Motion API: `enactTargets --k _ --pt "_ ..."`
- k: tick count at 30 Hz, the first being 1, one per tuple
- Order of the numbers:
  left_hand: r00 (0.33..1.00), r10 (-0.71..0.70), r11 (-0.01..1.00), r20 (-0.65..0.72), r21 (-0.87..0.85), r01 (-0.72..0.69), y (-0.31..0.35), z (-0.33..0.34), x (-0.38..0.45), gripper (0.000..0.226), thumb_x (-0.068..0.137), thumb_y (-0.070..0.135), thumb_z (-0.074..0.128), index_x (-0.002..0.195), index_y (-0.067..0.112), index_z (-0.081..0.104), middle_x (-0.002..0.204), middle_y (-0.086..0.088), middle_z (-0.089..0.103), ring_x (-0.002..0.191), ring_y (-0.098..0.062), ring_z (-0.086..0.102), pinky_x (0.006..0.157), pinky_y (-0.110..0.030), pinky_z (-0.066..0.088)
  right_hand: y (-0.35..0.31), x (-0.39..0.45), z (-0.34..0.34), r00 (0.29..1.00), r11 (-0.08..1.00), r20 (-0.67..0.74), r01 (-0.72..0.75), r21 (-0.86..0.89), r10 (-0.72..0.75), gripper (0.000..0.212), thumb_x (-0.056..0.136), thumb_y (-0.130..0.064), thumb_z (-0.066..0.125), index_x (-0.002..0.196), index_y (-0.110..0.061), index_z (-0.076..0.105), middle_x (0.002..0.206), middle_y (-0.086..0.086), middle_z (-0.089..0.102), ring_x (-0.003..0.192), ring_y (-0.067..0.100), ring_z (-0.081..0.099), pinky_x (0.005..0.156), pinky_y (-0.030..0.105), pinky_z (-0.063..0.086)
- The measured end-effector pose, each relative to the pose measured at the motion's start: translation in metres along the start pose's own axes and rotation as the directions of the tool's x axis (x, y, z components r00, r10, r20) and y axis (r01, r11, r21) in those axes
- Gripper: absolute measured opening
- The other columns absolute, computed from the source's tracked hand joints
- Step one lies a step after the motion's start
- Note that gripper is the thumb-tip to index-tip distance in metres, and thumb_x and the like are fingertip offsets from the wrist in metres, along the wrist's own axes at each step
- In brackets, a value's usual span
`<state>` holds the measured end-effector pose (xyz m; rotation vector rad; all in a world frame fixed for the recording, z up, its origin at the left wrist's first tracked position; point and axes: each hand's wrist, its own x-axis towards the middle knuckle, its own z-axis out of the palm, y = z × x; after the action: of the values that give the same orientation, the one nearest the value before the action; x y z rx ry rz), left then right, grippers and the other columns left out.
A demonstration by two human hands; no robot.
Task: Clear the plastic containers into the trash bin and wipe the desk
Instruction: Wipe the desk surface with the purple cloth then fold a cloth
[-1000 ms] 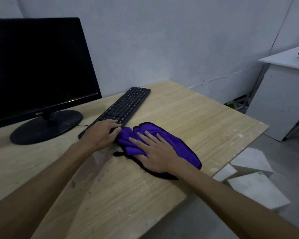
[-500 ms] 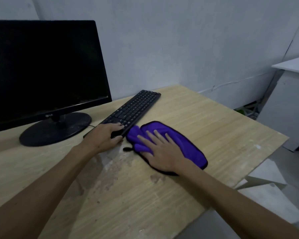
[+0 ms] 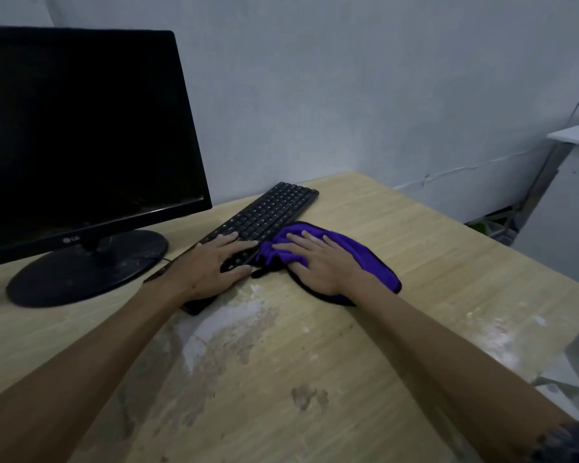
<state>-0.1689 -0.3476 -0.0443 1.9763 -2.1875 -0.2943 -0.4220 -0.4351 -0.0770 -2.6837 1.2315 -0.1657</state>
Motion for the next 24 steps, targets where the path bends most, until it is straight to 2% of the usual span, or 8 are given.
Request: enactTargets --k 3,8,11,15,20,22,24 --pt "0.998 -0.006 0.999 -0.067 0.037 0.008 -0.003 0.006 0.007 0.057 0.097 0.066 0.049 0.15 0.058 0.032 0.168 0.008 0.028 0.151 -0.02 0.035 0.114 -0.05 0.041 0.026 0.026 -0.004 0.996 0.996 -0.009 -0.088 0.032 0.088 0.052 0.107 -0.046 0.03 0.159 -0.051 0.024 0.173 -0.014 0.012 0.16 0.014 0.007 0.13 0.047 0.003" --pt "0.996 0.0 1.0 -0.094 0.022 0.002 -0.006 0.015 0.005 0.056 0.098 0.066 0.044 0.151 0.058 0.029 0.169 0.01 0.024 0.157 -0.018 0.022 0.123 -0.054 0.026 0.064 0.051 -0.014 0.935 0.936 -0.041 -0.353 0.005 0.353 0.061 0.107 -0.056 0.019 0.165 -0.039 0.014 0.174 -0.01 0.005 0.161 0.018 0.003 0.129 0.048 0.0" --pt "0.995 -0.002 1.0 -0.097 0.022 0.005 -0.005 0.015 0.003 0.055 0.099 0.065 0.044 0.151 0.058 0.03 0.169 0.011 0.024 0.156 -0.016 0.022 0.124 -0.054 0.026 0.066 0.054 -0.014 0.912 0.912 -0.032 -0.41 0.011 0.41 0.063 0.107 -0.056 0.017 0.166 -0.036 0.01 0.175 -0.007 0.003 0.161 0.02 0.0 0.129 0.049 -0.002" --pt "0.994 -0.013 0.997 -0.108 0.068 0.02 -0.002 0.015 0.003 0.054 0.1 0.064 0.043 0.152 0.056 0.03 0.168 0.01 0.025 0.155 -0.018 0.027 0.122 -0.055 0.029 0.057 0.038 -0.012 0.941 0.941 -0.012 -0.339 -0.022 0.339 0.064 0.106 -0.061 0.016 0.166 -0.038 0.009 0.175 -0.005 0.003 0.161 0.021 0.0 0.129 0.05 -0.001" --pt "0.998 -0.014 0.995 -0.062 0.101 0.02 0.007 0.001 0.012 0.059 0.095 0.061 0.055 0.15 0.052 0.035 0.164 0.006 0.033 0.143 -0.02 0.044 0.108 -0.049 0.047 0.032 -0.022 -0.006 0.998 0.995 0.015 -0.066 -0.074 0.068 0.062 0.101 -0.065 0.015 0.161 -0.052 0.01 0.173 -0.015 0.006 0.161 0.014 0.003 0.13 0.043 0.003" --pt "0.999 -0.02 0.996 -0.033 0.084 0.023 0.007 -0.002 0.016 0.062 0.094 0.06 0.059 0.151 0.055 0.034 0.167 0.006 0.027 0.148 -0.021 0.038 0.11 -0.048 0.045 0.023 -0.051 -0.004 0.997 0.994 0.028 0.068 -0.087 -0.066 0.066 0.092 -0.068 0.008 0.158 -0.059 0.008 0.172 -0.019 0.005 0.159 0.007 0.0 0.128 0.037 0.0" --pt "1.0 0.013 0.998 0.007 0.065 -0.014 0.006 -0.004 0.022 0.064 0.093 0.058 0.063 0.15 0.059 0.034 0.169 0.008 0.021 0.153 -0.02 0.03 0.116 -0.048 0.039 0.022 -0.067 -0.003 0.986 0.984 0.062 0.159 -0.081 -0.154 0.062 0.094 -0.064 0.008 0.156 -0.062 0.004 0.171 -0.023 0.001 0.156 0.002 -0.006 0.127 0.032 -0.005"
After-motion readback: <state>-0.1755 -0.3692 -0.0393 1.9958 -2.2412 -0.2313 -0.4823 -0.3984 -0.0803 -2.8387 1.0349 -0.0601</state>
